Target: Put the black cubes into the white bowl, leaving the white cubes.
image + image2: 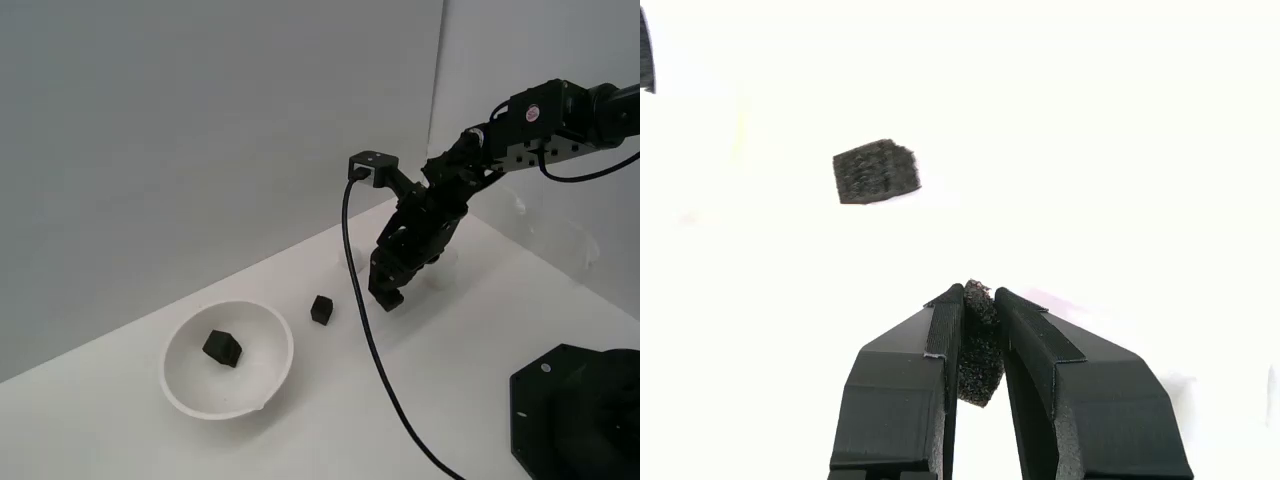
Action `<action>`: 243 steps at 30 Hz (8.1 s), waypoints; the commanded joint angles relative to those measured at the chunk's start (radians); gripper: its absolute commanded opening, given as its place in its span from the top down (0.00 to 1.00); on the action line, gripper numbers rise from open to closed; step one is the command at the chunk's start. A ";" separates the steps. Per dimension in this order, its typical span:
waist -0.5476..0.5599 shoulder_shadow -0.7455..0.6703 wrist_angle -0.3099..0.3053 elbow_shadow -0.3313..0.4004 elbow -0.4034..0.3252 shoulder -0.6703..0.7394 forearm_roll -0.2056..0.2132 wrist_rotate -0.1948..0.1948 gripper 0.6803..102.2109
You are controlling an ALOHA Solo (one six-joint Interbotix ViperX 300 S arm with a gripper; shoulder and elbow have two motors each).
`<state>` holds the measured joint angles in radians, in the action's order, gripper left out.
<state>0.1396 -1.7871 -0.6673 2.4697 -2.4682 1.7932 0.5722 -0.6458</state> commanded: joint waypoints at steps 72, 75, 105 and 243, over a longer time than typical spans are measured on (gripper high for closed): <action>0.546 0.091 -0.029 -0.377 0.373 -0.095 0.094 0.216 0.34; 0.538 0.067 -0.060 -0.376 0.371 -0.074 0.094 0.216 0.34; 0.130 -0.153 -0.179 -0.209 0.202 0.150 0.025 0.055 0.34; 0.483 0.026 -0.032 -0.327 0.322 -0.034 0.135 0.127 0.08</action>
<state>0.6105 -1.7119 -0.7010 2.1598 -2.1552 1.7196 0.6872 -0.5062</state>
